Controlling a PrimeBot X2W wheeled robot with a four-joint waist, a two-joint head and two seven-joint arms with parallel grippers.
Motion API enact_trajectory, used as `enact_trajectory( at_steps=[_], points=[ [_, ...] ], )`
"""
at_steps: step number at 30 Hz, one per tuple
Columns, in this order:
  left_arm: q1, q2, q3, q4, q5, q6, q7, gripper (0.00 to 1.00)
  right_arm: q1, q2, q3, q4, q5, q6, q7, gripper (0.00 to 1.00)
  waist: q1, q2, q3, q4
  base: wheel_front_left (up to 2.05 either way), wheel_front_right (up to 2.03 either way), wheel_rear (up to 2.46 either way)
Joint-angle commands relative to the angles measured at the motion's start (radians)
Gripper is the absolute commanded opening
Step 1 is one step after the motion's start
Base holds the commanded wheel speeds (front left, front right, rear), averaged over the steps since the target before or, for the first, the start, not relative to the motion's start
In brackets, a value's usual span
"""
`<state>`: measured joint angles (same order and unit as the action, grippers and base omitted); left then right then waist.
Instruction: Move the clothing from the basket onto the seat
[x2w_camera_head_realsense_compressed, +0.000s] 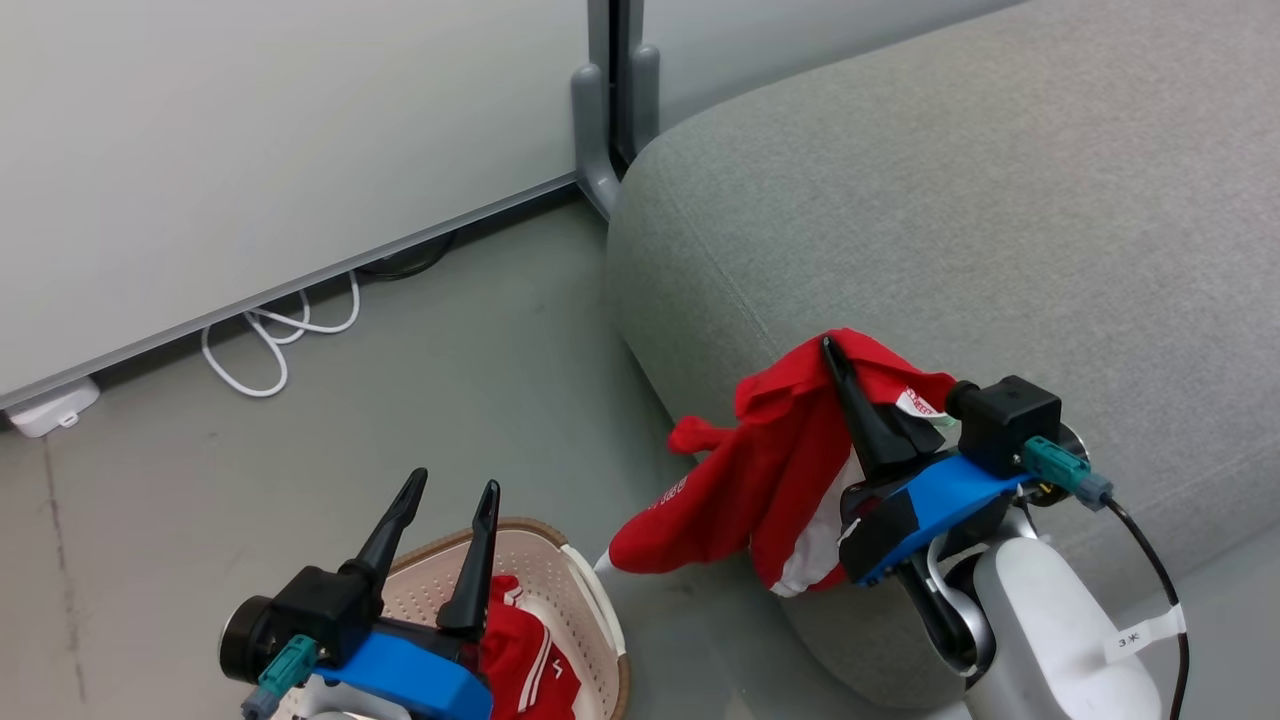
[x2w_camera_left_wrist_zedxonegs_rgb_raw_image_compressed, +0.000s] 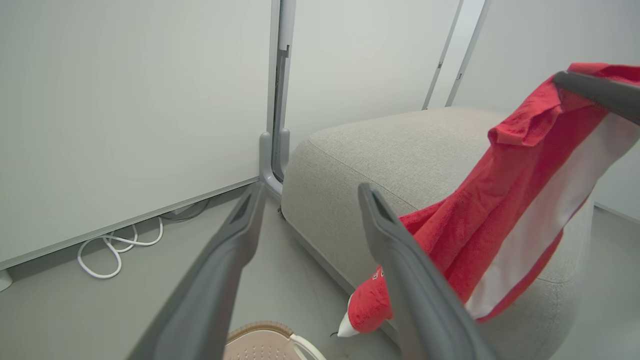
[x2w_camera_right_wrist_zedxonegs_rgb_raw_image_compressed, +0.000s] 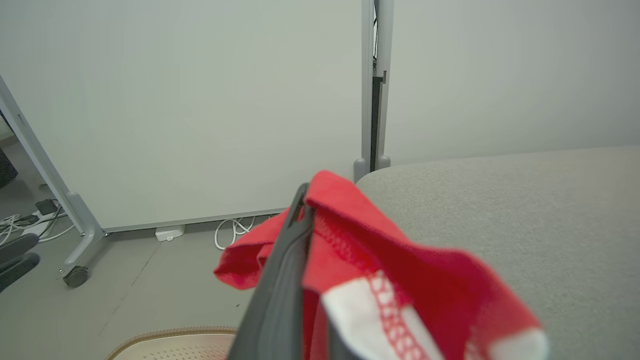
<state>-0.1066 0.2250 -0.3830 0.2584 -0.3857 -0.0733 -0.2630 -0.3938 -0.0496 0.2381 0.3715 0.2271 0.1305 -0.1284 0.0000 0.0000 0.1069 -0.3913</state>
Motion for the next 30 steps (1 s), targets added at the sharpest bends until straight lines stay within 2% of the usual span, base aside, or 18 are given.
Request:
enact_trajectory(
  at_steps=[1, 9, 16, 22, 25, 30],
  points=[
    [-0.013, 0.0, 0.007, 0.0, 0.01, -0.006, -0.003, 1.0, 0.012, -0.002, -0.003, -0.002, 0.001, 0.0, -0.008, 0.0, 0.0, 0.0, 0.01, -0.026, 0.0, 0.0, 0.0],
    [-0.019, -0.011, 0.022, 0.003, 0.037, -0.017, -0.003, 1.0, 0.01, -0.002, -0.01, -0.006, -0.014, 0.0, -0.009, 0.0, 0.0, 0.0, 0.024, -0.054, 0.0, 0.0, 0.0],
    [-0.025, -0.019, 0.031, 0.008, 0.049, -0.028, -0.003, 1.0, -0.009, -0.002, -0.03, -0.013, -0.029, 0.0, 0.006, 0.0, 0.0, 0.0, 0.042, -0.04, 0.0, 0.0, 0.0],
    [-0.038, -0.02, 0.041, -0.007, 0.064, -0.031, -0.003, 1.0, -0.093, -0.002, -0.087, -0.009, -0.049, 0.0, 0.024, 0.0, 0.0, 0.0, 0.084, -0.017, 0.0, 0.0, 0.0],
    [-0.064, -0.02, 0.04, -0.023, 0.08, -0.034, -0.003, 1.0, -0.214, -0.002, -0.162, -0.016, -0.1, 0.0, 0.058, 0.0, 0.0, 0.0, 0.14, 0.015, 0.0, 0.0, 0.0],
    [-0.097, -0.016, 0.037, -0.038, 0.09, -0.038, -0.003, 1.0, -0.346, -0.045, -0.242, -0.024, -0.119, 0.0, 0.112, 0.0, 0.0, 0.0, 0.199, 0.055, 0.0, 0.0, 0.0]
  ],
)
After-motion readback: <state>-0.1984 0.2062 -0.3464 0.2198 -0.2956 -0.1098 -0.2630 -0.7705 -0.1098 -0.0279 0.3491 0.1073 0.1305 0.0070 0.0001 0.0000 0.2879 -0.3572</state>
